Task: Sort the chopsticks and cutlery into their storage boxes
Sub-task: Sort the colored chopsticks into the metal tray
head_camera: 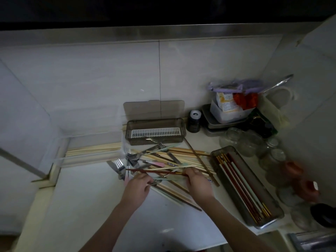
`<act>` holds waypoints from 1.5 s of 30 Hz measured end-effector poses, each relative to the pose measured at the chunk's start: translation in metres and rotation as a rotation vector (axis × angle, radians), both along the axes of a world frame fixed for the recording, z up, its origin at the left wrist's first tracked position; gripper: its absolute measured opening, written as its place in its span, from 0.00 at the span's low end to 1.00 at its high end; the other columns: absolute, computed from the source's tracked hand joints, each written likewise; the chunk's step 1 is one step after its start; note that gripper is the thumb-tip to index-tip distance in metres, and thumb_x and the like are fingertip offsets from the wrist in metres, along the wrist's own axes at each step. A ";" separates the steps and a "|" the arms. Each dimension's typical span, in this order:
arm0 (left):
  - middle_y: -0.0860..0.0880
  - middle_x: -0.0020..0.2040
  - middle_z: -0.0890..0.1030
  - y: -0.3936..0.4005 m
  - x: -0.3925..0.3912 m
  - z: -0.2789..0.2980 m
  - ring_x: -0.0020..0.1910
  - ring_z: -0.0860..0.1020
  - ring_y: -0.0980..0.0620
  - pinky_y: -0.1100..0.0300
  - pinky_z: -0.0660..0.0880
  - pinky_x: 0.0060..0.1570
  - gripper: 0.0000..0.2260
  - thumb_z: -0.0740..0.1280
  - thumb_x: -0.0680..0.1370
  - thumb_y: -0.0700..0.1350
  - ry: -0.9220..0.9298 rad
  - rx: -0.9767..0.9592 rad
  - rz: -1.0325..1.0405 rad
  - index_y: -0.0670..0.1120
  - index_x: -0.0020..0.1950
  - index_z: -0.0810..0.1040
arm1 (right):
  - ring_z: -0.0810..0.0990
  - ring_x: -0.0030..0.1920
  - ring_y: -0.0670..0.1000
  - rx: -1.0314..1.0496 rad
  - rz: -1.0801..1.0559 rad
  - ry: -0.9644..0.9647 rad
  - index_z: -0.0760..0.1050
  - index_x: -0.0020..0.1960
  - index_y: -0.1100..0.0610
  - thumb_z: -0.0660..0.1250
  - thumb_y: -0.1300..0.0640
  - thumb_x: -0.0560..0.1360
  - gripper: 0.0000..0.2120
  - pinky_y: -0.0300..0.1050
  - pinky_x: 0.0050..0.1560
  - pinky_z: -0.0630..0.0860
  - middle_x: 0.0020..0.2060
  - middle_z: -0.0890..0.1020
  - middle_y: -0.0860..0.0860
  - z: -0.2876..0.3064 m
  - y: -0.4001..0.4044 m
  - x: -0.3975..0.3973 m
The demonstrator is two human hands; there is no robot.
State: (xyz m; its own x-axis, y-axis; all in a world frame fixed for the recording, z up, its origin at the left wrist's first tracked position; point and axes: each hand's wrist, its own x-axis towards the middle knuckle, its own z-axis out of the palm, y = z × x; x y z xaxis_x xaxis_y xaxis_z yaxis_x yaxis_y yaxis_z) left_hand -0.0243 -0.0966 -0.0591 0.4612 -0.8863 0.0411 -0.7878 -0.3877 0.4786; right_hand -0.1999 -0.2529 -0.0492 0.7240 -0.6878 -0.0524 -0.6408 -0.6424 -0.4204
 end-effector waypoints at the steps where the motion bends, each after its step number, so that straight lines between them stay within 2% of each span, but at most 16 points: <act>1: 0.53 0.50 0.81 0.000 -0.002 0.001 0.52 0.76 0.54 0.65 0.70 0.52 0.08 0.68 0.74 0.39 0.017 -0.001 -0.010 0.48 0.51 0.81 | 0.76 0.53 0.51 -0.017 0.015 0.033 0.69 0.63 0.49 0.58 0.58 0.78 0.15 0.44 0.49 0.76 0.56 0.77 0.49 0.000 -0.002 0.007; 6: 0.53 0.52 0.81 0.002 -0.012 0.009 0.53 0.75 0.56 0.67 0.67 0.52 0.08 0.67 0.76 0.42 0.087 -0.045 -0.002 0.48 0.54 0.81 | 0.70 0.64 0.55 -0.105 0.120 0.280 0.64 0.67 0.51 0.61 0.60 0.77 0.20 0.51 0.60 0.71 0.64 0.73 0.52 -0.006 -0.001 0.027; 10: 0.54 0.50 0.81 -0.001 -0.010 0.016 0.51 0.75 0.58 0.73 0.65 0.49 0.07 0.67 0.76 0.42 0.085 -0.087 0.027 0.49 0.51 0.82 | 0.67 0.67 0.54 -0.123 0.134 0.284 0.64 0.69 0.52 0.63 0.60 0.76 0.23 0.52 0.66 0.67 0.67 0.70 0.53 -0.013 -0.001 0.025; 13: 0.51 0.57 0.80 -0.006 -0.005 0.017 0.57 0.76 0.52 0.61 0.72 0.58 0.11 0.67 0.76 0.42 0.034 -0.068 0.017 0.47 0.58 0.80 | 0.74 0.59 0.52 -0.124 0.124 0.106 0.70 0.64 0.50 0.62 0.58 0.77 0.15 0.46 0.55 0.73 0.59 0.77 0.51 -0.014 -0.004 0.018; 15: 0.49 0.64 0.77 -0.011 -0.003 0.016 0.64 0.73 0.49 0.53 0.68 0.65 0.18 0.68 0.76 0.42 -0.022 -0.041 0.044 0.47 0.66 0.76 | 0.76 0.50 0.49 -0.040 0.053 -0.125 0.73 0.58 0.50 0.59 0.56 0.79 0.09 0.43 0.47 0.74 0.51 0.79 0.49 -0.005 -0.007 0.013; 17: 0.49 0.60 0.79 -0.017 -0.002 0.020 0.60 0.76 0.48 0.50 0.70 0.60 0.17 0.67 0.75 0.44 -0.121 -0.072 0.052 0.47 0.64 0.77 | 0.76 0.47 0.45 0.118 0.009 -0.331 0.74 0.54 0.50 0.60 0.58 0.79 0.07 0.42 0.45 0.75 0.46 0.78 0.45 0.009 -0.009 0.009; 20: 0.50 0.43 0.83 -0.027 -0.004 0.026 0.43 0.81 0.47 0.58 0.72 0.42 0.06 0.65 0.75 0.44 -0.183 -0.131 -0.009 0.47 0.49 0.81 | 0.78 0.42 0.43 0.338 -0.116 -0.522 0.74 0.49 0.49 0.63 0.59 0.78 0.06 0.43 0.44 0.77 0.41 0.79 0.43 0.034 -0.013 0.002; 22: 0.48 0.43 0.83 -0.035 -0.009 0.028 0.42 0.81 0.47 0.61 0.73 0.40 0.05 0.65 0.78 0.43 -0.107 -0.101 -0.063 0.46 0.51 0.79 | 0.82 0.44 0.49 0.570 -0.235 -0.633 0.73 0.51 0.51 0.64 0.59 0.77 0.05 0.46 0.46 0.80 0.43 0.81 0.48 0.050 -0.013 -0.002; 25: 0.48 0.46 0.82 -0.051 -0.030 0.029 0.45 0.80 0.47 0.55 0.76 0.43 0.11 0.55 0.82 0.50 0.117 0.061 -0.081 0.47 0.56 0.74 | 0.84 0.47 0.55 0.898 -0.355 -0.749 0.67 0.58 0.56 0.66 0.60 0.77 0.12 0.49 0.48 0.81 0.51 0.81 0.54 0.060 -0.011 -0.001; 29: 0.50 0.51 0.82 -0.077 -0.065 0.036 0.49 0.79 0.49 0.53 0.76 0.49 0.12 0.55 0.82 0.50 0.354 0.052 -0.176 0.50 0.59 0.74 | 0.82 0.47 0.55 0.769 -0.352 -0.666 0.71 0.52 0.55 0.62 0.61 0.78 0.04 0.54 0.51 0.80 0.48 0.81 0.57 0.049 0.004 0.003; 31: 0.52 0.53 0.82 -0.085 -0.073 0.037 0.51 0.79 0.52 0.54 0.76 0.51 0.13 0.56 0.82 0.51 0.489 0.051 -0.212 0.53 0.63 0.74 | 0.82 0.45 0.53 0.719 -0.412 -0.692 0.74 0.51 0.58 0.59 0.61 0.80 0.05 0.52 0.50 0.80 0.44 0.83 0.56 0.048 0.004 0.000; 33: 0.54 0.45 0.81 -0.086 -0.073 0.036 0.45 0.79 0.51 0.57 0.74 0.42 0.11 0.58 0.80 0.52 0.518 0.101 -0.229 0.51 0.57 0.77 | 0.83 0.41 0.52 0.715 -0.550 -0.814 0.73 0.52 0.59 0.57 0.60 0.81 0.07 0.48 0.44 0.81 0.40 0.82 0.55 0.054 -0.006 -0.010; 35: 0.55 0.36 0.76 -0.081 -0.067 0.031 0.36 0.75 0.54 0.60 0.67 0.35 0.09 0.61 0.80 0.52 0.516 0.187 -0.240 0.50 0.46 0.77 | 0.79 0.37 0.51 0.545 -0.728 -0.923 0.73 0.52 0.54 0.55 0.57 0.81 0.08 0.49 0.39 0.79 0.37 0.79 0.51 0.062 -0.025 -0.029; 38: 0.55 0.34 0.75 -0.063 -0.048 0.015 0.33 0.71 0.59 0.61 0.66 0.35 0.10 0.61 0.80 0.48 0.503 0.233 -0.194 0.51 0.40 0.75 | 0.76 0.39 0.47 0.186 -0.792 -0.690 0.72 0.62 0.51 0.53 0.56 0.82 0.12 0.45 0.39 0.73 0.42 0.77 0.46 0.059 -0.060 -0.066; 42: 0.50 0.32 0.76 -0.041 -0.022 -0.002 0.30 0.71 0.56 0.59 0.64 0.33 0.08 0.63 0.79 0.48 0.448 0.201 -0.026 0.50 0.40 0.77 | 0.76 0.51 0.58 0.054 -0.681 0.003 0.58 0.74 0.44 0.52 0.58 0.80 0.24 0.49 0.42 0.75 0.58 0.74 0.58 0.015 -0.073 -0.106; 45: 0.55 0.30 0.75 -0.031 -0.011 0.003 0.30 0.72 0.61 0.65 0.63 0.29 0.07 0.63 0.79 0.47 0.289 0.130 0.123 0.50 0.43 0.77 | 0.71 0.60 0.58 0.116 -0.632 0.050 0.55 0.75 0.41 0.53 0.62 0.78 0.29 0.57 0.57 0.75 0.66 0.67 0.58 -0.009 -0.056 -0.115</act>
State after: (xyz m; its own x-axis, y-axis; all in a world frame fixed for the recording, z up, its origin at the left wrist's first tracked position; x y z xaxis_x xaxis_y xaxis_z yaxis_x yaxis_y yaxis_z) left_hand -0.0350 -0.1280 -0.0560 0.5408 -0.8129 -0.2162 -0.5708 -0.5435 0.6154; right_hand -0.3149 -0.3091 -0.0585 0.1760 -0.9686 -0.1755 -0.9014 -0.0869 -0.4241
